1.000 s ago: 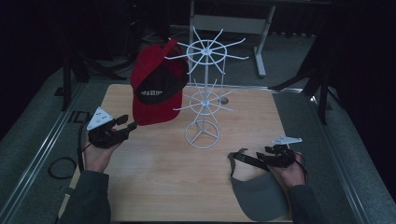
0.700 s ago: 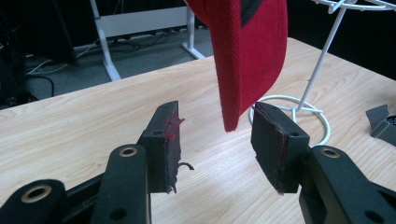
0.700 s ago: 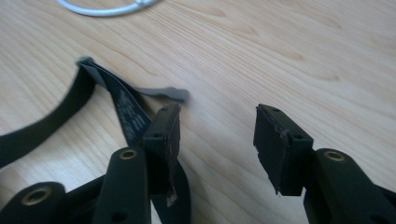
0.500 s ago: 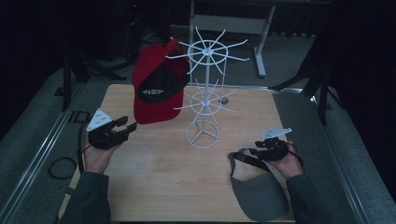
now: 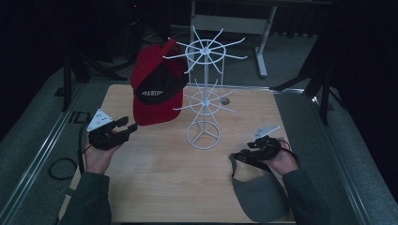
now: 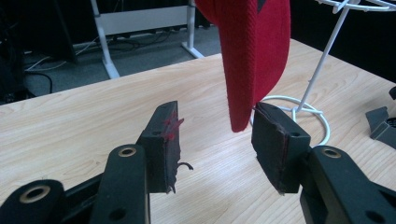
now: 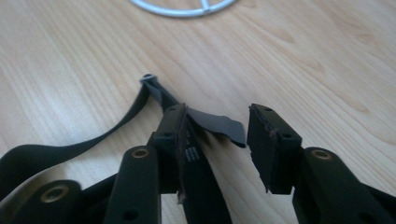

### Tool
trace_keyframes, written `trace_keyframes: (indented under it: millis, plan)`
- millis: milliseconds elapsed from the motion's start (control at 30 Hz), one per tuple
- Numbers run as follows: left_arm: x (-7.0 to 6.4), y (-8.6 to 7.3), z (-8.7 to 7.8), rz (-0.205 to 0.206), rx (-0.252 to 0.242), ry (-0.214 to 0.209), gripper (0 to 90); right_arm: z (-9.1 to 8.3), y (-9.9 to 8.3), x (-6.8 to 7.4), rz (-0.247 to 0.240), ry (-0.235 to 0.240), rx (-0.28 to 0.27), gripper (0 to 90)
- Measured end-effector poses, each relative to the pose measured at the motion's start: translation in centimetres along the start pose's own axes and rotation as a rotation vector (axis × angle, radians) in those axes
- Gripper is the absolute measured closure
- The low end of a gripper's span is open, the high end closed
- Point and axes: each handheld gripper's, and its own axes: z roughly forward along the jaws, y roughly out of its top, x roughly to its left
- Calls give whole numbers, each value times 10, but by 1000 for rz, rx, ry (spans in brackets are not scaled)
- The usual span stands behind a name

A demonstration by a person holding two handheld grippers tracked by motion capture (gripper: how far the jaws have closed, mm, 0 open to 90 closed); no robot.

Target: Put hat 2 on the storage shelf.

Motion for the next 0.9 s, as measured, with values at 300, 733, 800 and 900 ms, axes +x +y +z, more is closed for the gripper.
trace_keyframes:
  millis: [300,733,800,900]
  plan:
    - [1,1,0,-1,-2,-4,523,8,14,7,-80,40,57,628]
    - [1,-1,0,-10,-11,-8,519,20,22,13,-157,59,138,665]
    - [2,0,0,-11,-12,-9,518,24,23,13,-163,69,155,665]
    - [3,0,0,-16,-19,-10,516,29,25,13,-175,81,184,671]
